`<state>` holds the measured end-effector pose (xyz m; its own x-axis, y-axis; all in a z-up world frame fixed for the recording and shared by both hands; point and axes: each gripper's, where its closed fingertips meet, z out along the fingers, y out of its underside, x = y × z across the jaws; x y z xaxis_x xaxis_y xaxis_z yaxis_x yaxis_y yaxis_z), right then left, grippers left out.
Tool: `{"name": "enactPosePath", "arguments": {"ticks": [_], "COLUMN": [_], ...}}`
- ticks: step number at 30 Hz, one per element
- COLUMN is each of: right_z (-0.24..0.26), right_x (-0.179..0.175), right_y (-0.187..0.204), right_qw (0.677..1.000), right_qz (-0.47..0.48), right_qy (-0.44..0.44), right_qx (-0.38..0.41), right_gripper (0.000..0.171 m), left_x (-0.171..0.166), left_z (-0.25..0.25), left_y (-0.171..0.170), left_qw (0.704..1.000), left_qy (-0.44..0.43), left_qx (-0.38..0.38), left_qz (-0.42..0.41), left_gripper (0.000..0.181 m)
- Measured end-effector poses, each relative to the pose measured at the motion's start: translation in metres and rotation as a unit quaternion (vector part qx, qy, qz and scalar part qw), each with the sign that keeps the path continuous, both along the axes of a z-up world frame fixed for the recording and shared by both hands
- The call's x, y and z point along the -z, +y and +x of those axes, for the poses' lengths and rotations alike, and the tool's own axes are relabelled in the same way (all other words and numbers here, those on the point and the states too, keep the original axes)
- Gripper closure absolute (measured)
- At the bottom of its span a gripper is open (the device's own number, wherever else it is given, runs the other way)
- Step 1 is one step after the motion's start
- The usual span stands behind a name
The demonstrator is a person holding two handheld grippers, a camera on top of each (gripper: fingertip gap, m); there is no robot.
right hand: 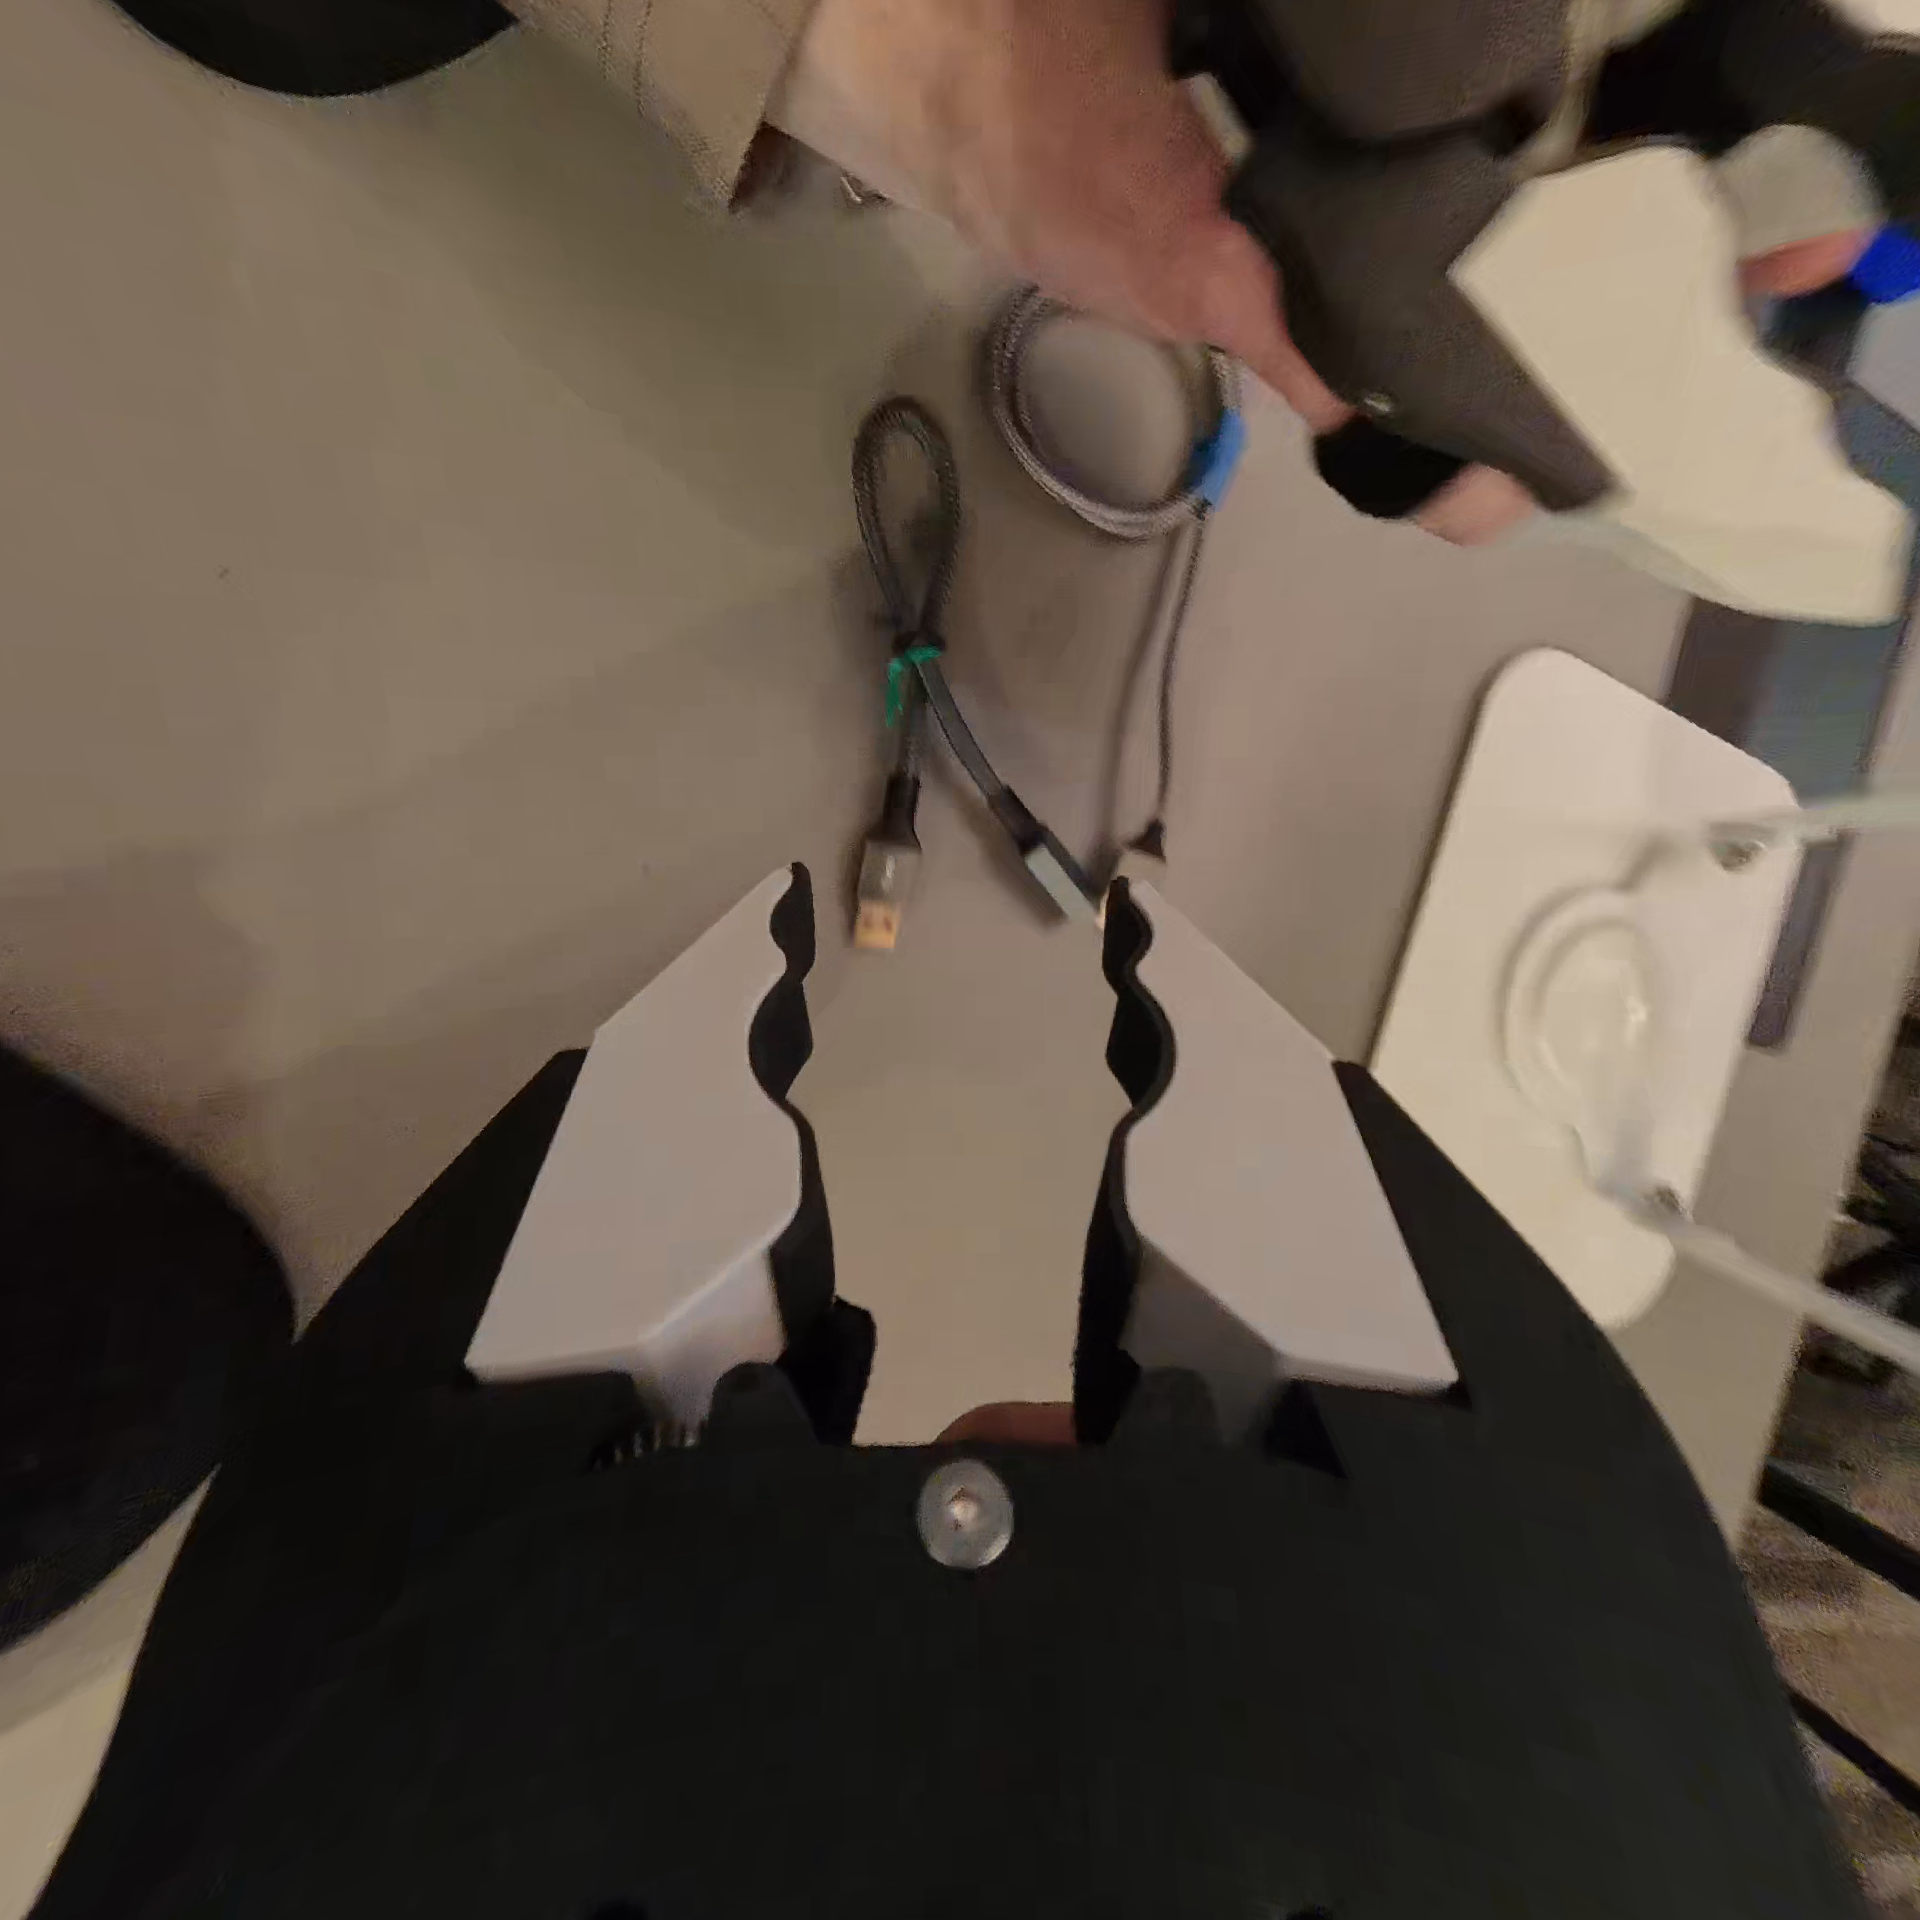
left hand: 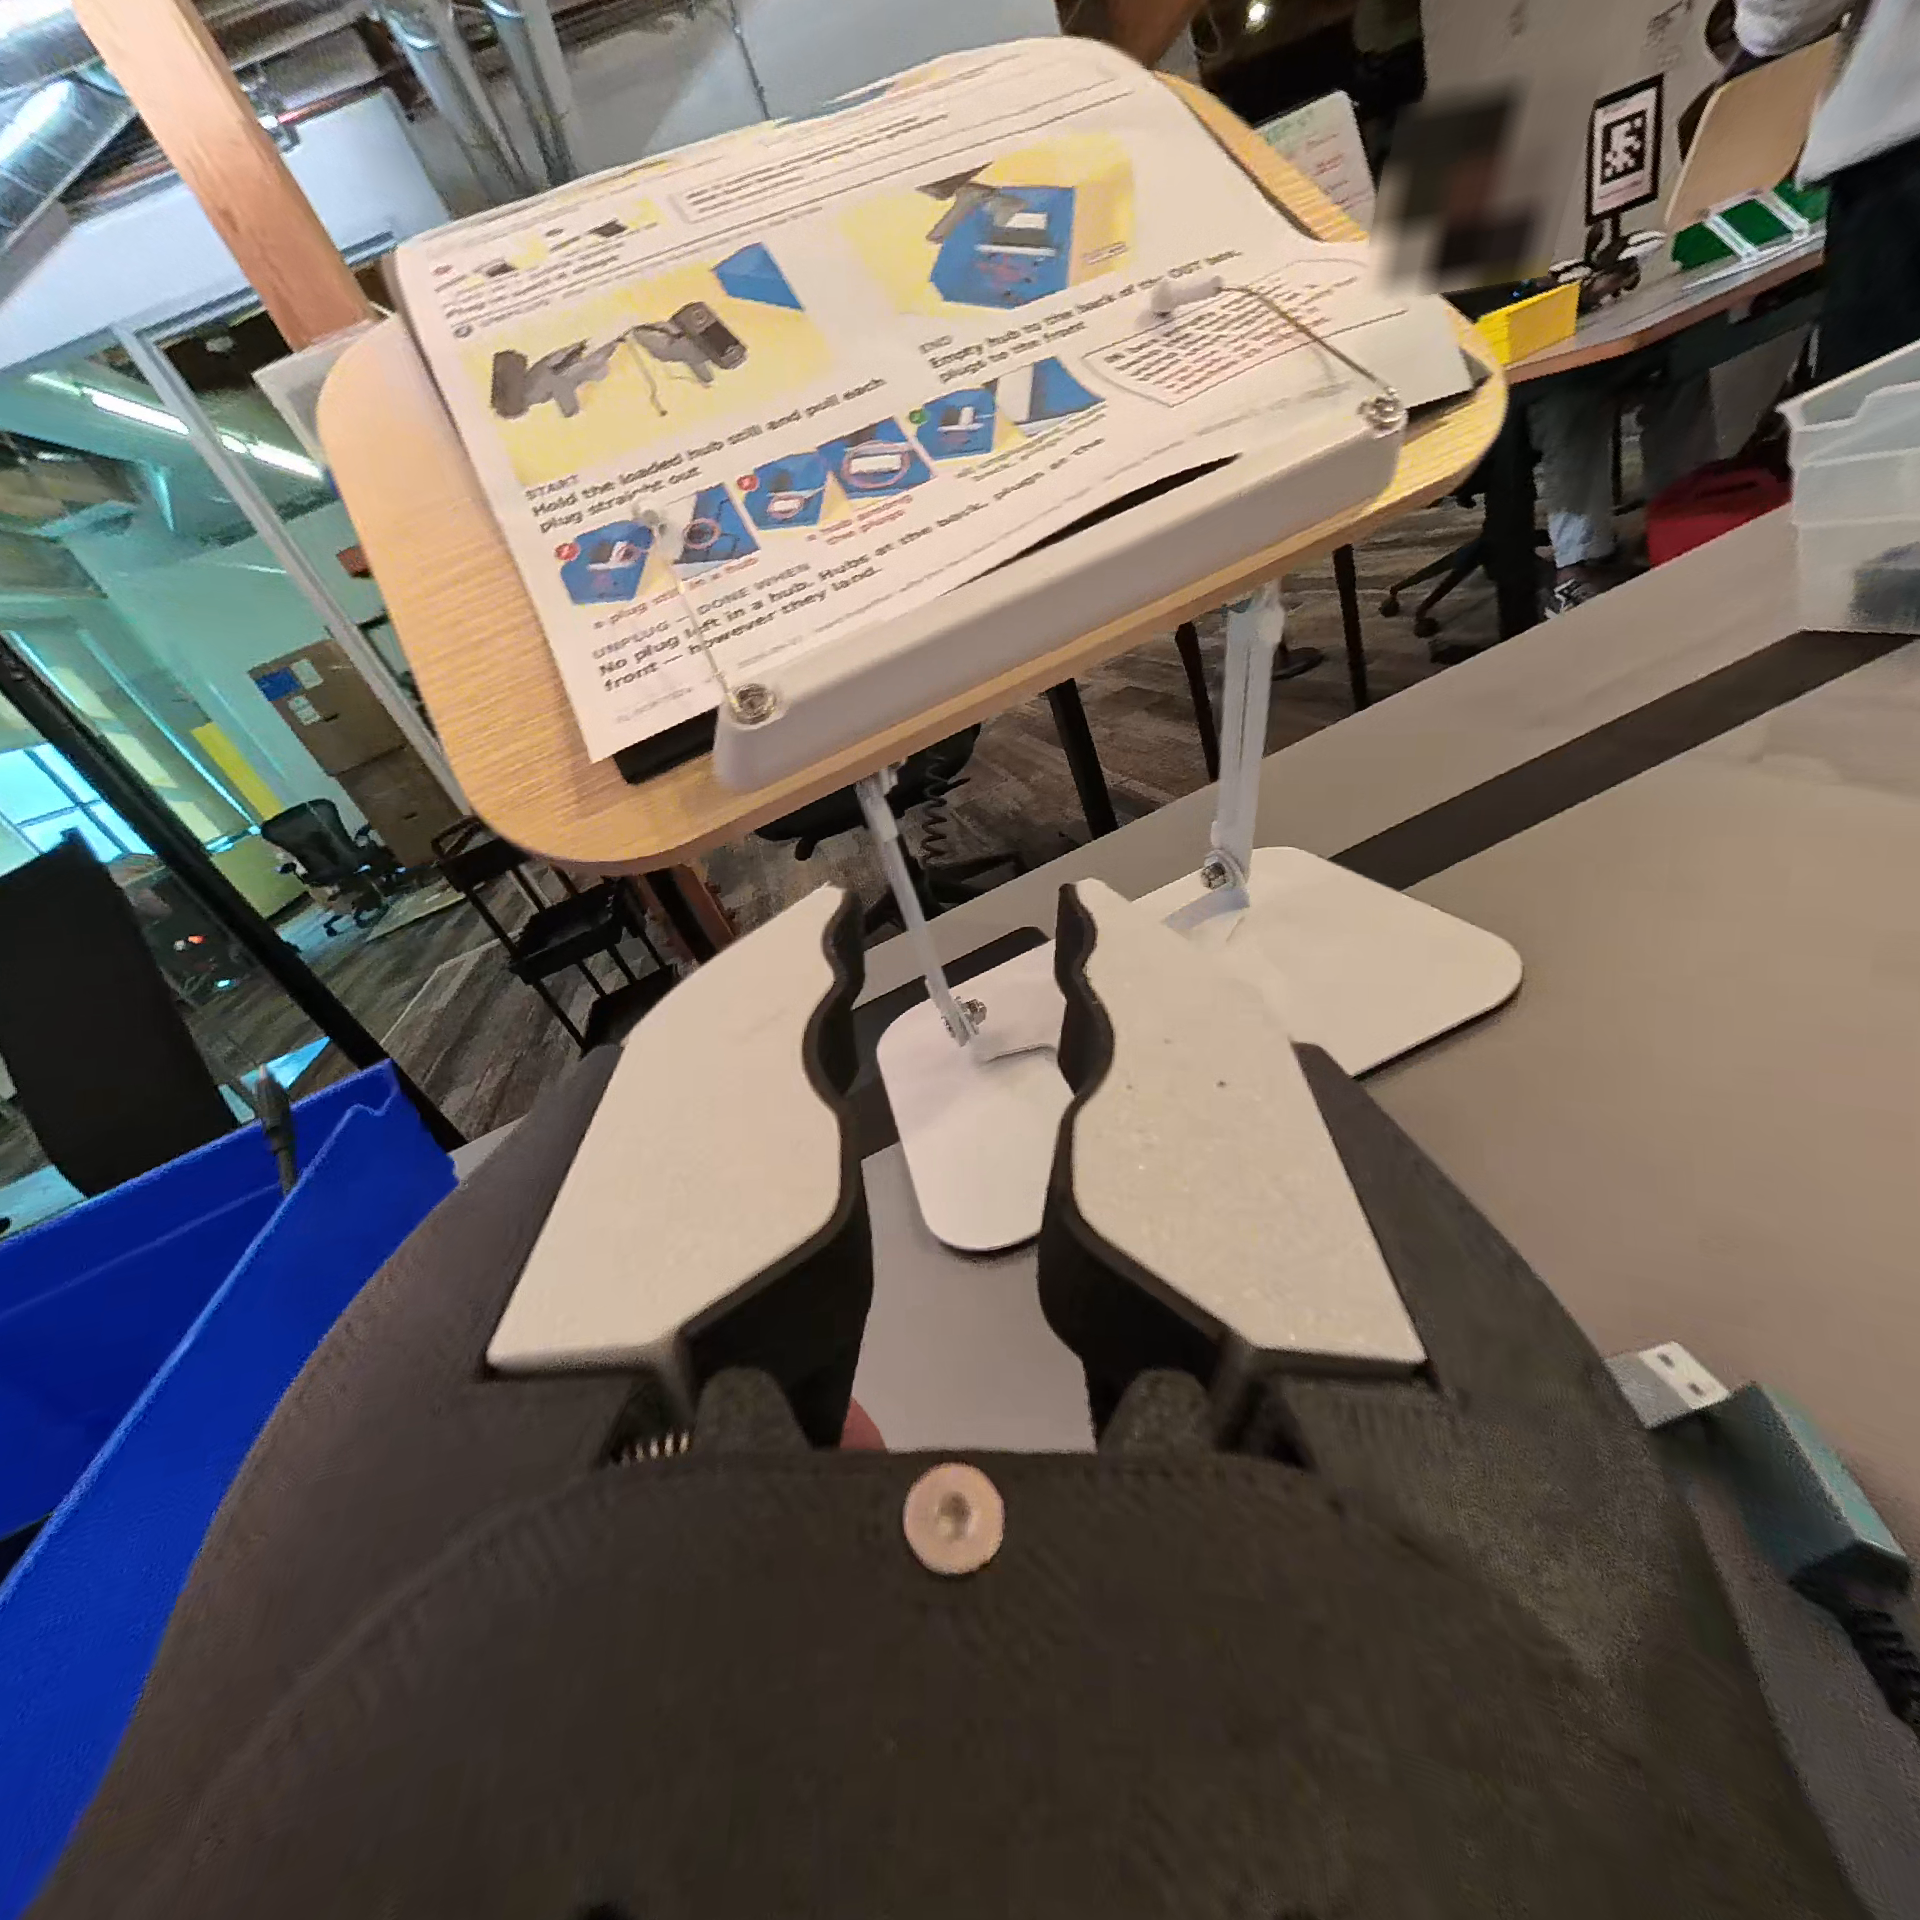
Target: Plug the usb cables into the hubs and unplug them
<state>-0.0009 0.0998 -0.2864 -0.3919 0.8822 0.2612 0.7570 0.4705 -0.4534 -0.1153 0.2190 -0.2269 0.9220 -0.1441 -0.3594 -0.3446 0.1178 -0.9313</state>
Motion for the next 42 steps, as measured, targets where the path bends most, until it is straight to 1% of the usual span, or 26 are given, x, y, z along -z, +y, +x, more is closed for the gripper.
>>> {"name": "enactPosePath", "arguments": {"ticks": [3,5,8,11,13,16,23,30,34,37,40,42], "right_z": [-0.031,-0.043,-0.054,-0.061,-0.060,-0.061,-0.050,-0.032,0.003,0.056,0.127,0.179], "right_x": [0.035,0.054,0.071,0.074,0.078,0.074,0.063,0.028,-0.016,-0.056,-0.095,-0.113], "right_y": [-0.016,-0.019,-0.017,-0.016,-0.015,-0.015,-0.013,-0.001,0.019,0.047,0.082,0.105], "right_qw": [0.999,0.998,0.998,0.999,0.999,0.999,0.999,0.998,0.994,0.989,0.977,0.966], "right_qz": [-0.035,-0.040,-0.042,-0.030,-0.022,-0.026,-0.036,-0.044,-0.024,0.020,0.067,0.102], "right_qy": [-0.016,-0.030,-0.038,-0.026,-0.033,-0.022,-0.004,0.047,0.080,0.092,0.089,0.064], "right_qx": [-0.019,-0.023,-0.017,-0.018,-0.020,-0.017,-0.007,0.026,0.068,0.116,0.184,0.228], "right_gripper": [0.120,0.123,0.136,0.161,0.165,0.168,0.169,0.169,0.169,0.169,0.169,0.169], "left_x": [0.001,0.000,-0.001,-0.002,-0.003,-0.005,-0.007,-0.008,-0.008,-0.007,-0.007,-0.006], "left_z": [-0.006,-0.008,-0.011,-0.013,-0.014,-0.015,-0.019,-0.024,-0.025,-0.026,-0.026,-0.025], "left_y": [0.002,0.003,0.004,0.004,0.005,0.004,0.004,0.004,0.005,0.004,0.005,0.004], "left_qw": [1.000,1.000,1.000,0.999,0.999,0.999,0.999,0.999,0.999,0.999,0.999,0.999], "left_qy": [-0.017,-0.020,-0.029,-0.041,-0.042,-0.039,-0.041,-0.044,-0.045,-0.045,-0.046,-0.043], "left_qx": [-0.003,-0.003,-0.004,-0.002,-0.002,-0.004,-0.011,-0.017,-0.018,-0.020,-0.021,-0.022], "left_qz": [-0.005,-0.004,-0.004,-0.005,-0.004,0.000,0.005,0.009,0.008,0.009,0.007,0.008], "left_gripper": [0.146,0.146,0.146,0.146,0.146,0.146,0.146,0.146,0.146,0.146,0.146,0.147]}}
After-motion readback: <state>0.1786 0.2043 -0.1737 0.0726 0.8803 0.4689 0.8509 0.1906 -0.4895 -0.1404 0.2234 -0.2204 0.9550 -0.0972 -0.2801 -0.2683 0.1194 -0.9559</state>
